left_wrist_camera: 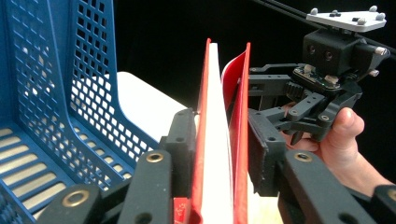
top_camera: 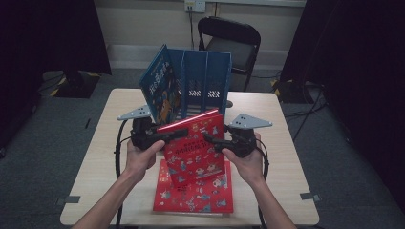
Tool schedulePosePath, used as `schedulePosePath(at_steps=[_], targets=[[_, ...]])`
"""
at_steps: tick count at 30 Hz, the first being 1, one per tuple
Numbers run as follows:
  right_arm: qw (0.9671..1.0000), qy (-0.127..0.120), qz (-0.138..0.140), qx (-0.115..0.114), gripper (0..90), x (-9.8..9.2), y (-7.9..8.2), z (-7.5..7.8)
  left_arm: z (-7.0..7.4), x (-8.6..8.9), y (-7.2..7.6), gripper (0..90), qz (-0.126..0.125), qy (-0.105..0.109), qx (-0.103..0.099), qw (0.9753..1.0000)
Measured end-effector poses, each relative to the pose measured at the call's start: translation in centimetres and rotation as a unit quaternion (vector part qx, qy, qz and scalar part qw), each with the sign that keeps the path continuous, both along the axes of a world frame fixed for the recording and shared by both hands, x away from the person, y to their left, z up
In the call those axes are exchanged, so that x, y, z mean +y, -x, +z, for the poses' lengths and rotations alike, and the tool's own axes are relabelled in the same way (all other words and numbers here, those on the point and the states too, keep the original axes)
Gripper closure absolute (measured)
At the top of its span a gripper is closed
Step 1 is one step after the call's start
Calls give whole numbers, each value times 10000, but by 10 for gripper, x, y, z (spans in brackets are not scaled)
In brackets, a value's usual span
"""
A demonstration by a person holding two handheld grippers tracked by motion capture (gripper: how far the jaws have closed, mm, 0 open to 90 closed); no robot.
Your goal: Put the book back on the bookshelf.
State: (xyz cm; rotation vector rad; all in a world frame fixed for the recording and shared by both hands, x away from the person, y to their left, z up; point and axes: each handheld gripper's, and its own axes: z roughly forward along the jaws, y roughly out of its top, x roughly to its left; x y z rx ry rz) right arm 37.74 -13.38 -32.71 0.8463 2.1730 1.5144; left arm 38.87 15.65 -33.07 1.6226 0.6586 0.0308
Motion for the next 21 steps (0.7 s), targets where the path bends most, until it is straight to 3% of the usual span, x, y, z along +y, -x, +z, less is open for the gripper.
schedulePosePath(at_steps=[5,14,18,21], targets=[[9999,-79,61,-86,424,-4,5,-4,-8,0,7,643,-28,335,-20,9994],[9998,48,40,-184,390,-8,14,-8,-15,-6,21,599,-8,204,-105,9997],[9998,114,-8,-137,373,-12,17,-10,-22,-5,25,594,-49,230,-80,9997],[9998,155,-81,-81,366,-16,18,-15,-25,-5,29,594,-50,107,-134,9998]])
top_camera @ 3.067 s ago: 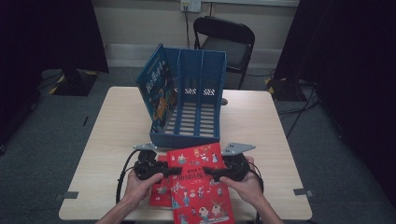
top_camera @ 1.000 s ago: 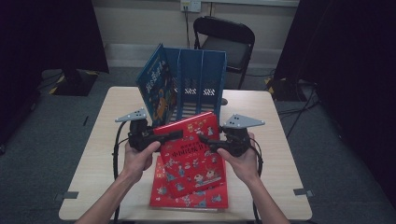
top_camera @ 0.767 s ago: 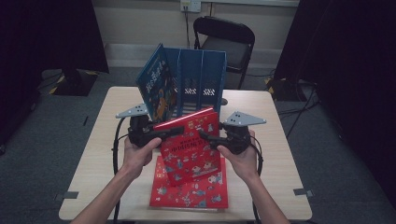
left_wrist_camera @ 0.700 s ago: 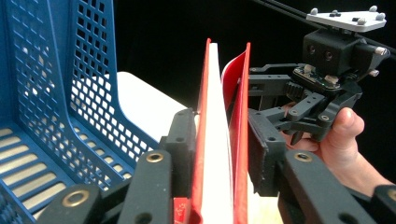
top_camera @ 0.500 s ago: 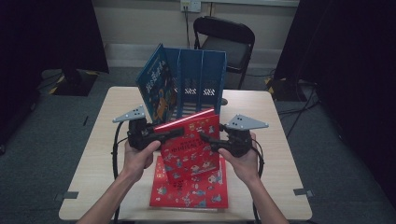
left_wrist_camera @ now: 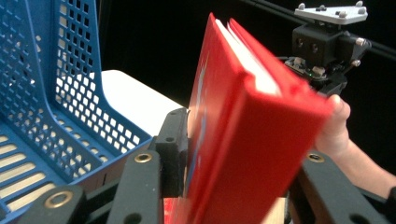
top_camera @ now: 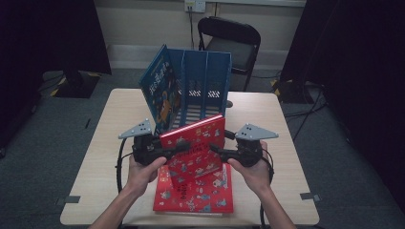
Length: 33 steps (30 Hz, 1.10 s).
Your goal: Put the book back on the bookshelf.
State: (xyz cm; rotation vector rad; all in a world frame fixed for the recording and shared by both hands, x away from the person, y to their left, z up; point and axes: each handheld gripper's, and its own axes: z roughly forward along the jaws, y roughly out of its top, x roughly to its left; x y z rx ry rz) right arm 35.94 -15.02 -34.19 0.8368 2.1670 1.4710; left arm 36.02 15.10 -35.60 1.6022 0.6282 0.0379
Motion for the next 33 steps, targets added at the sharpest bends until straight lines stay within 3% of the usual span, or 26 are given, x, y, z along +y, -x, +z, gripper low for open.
schedulePosePath(at_steps=[5,10,13,19,20,27,31,33], targets=[[9999,23,-72,70,341,-3,-1,-7,-2,-1,3,640,-101,-134,-65,9998],[9998,15,-84,157,326,-6,-2,-15,-9,-1,3,663,-60,-247,3,9997],[9998,-3,-72,201,313,-6,-2,-19,-10,1,3,724,-65,-266,-3,9996],[9996,34,-54,275,300,-4,-3,-27,-9,-1,7,739,-66,-368,-137,9992],[9995,57,21,301,338,-2,-2,-28,-8,-2,8,736,-108,-404,-149,9990],[9996,122,78,229,341,2,-2,-30,-4,-3,16,749,-11,-643,-275,9975],[9996,91,165,191,337,6,-5,-31,-3,0,19,740,26,-647,-201,9977],[9996,87,201,171,333,8,-6,-32,-6,1,22,730,72,-528,-220,9983]])
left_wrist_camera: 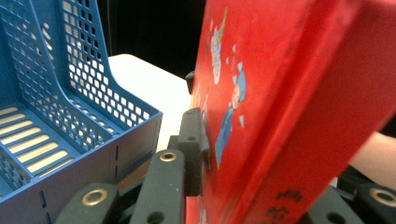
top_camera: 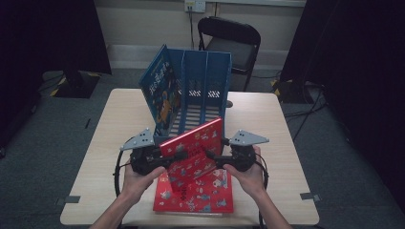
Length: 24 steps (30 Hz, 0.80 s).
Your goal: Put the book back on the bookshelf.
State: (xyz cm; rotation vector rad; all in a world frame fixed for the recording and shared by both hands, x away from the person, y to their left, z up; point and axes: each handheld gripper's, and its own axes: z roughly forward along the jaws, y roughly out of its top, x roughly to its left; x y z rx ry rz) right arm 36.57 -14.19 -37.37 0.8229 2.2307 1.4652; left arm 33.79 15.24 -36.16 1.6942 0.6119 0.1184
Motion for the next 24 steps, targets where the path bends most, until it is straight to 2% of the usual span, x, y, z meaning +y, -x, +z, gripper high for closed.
schedulePosePath(at_steps=[2,4,5,10,15,18,20,23,24], targets=[[10000,16,-18,-20,329,1,0,0,-2,0,2,710,-8,93,27,10000],[10000,15,15,-32,324,1,1,0,-1,-1,4,710,-31,17,-17,10000],[9999,10,116,0,309,-2,2,0,0,-2,5,701,-62,11,-38,10000],[9997,-65,202,75,248,-2,2,-3,2,-5,6,669,-180,24,16,9998],[9997,33,218,37,200,1,5,-3,5,-4,6,613,-291,203,61,9994],[9998,23,202,33,204,1,5,-3,10,-2,7,585,-191,176,-29,9997],[9998,-6,195,37,202,1,5,-3,13,0,8,576,-211,243,-33,9995],[9998,19,182,29,191,1,5,-3,18,2,10,574,-176,182,-98,9996],[9998,25,183,39,190,1,6,-3,19,2,11,587,-197,259,-89,9994]])
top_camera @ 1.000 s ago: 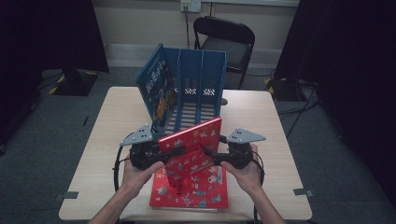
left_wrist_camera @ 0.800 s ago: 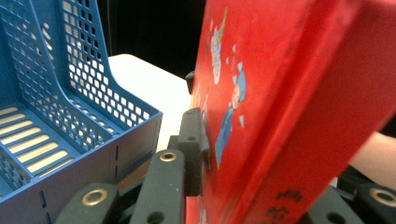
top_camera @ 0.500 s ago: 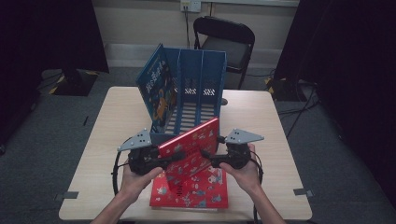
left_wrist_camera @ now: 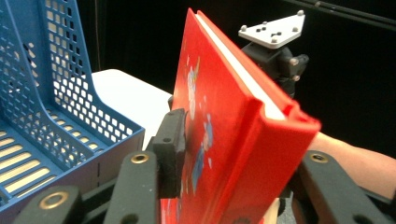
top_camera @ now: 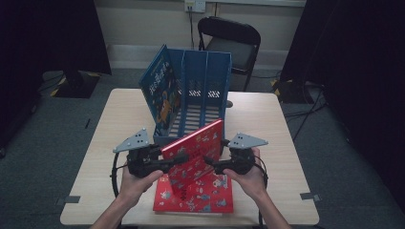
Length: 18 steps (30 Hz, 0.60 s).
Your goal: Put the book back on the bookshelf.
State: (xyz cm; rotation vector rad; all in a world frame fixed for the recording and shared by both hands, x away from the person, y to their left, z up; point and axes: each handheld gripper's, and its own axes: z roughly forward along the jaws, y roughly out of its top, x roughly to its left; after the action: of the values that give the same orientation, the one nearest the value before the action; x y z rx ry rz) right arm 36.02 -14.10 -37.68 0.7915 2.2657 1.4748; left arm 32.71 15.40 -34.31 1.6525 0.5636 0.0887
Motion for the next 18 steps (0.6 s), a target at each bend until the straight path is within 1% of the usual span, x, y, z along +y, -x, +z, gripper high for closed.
schedulePosePath(at_steps=[2,3,5,8,9,11,14,15,18], targets=[[10000,-10,-9,-11,177,0,0,0,1,-1,1,632,-124,16,-1,9999],[10000,-10,-15,-23,152,0,1,0,1,-2,2,636,-178,-6,-8,9998],[9999,-62,-22,-76,148,-2,5,2,0,-6,3,609,-207,-42,13,9998],[9999,-116,-5,-65,148,-4,8,2,1,-11,6,592,-276,-44,20,9996],[9999,-111,-14,-45,148,-5,10,2,1,-11,6,590,-291,-85,9,9995],[10000,-68,-13,-47,148,-7,12,0,2,-12,8,584,-294,-70,-6,9995],[9999,-116,-40,2,148,-12,16,-2,5,-14,8,574,-306,-60,4,9995],[9999,-93,-47,-21,148,-13,17,-4,6,-14,9,568,-321,-44,26,9995],[9999,-106,-84,-47,148,-14,19,-6,9,-17,11,553,-378,-53,-10,9993]])
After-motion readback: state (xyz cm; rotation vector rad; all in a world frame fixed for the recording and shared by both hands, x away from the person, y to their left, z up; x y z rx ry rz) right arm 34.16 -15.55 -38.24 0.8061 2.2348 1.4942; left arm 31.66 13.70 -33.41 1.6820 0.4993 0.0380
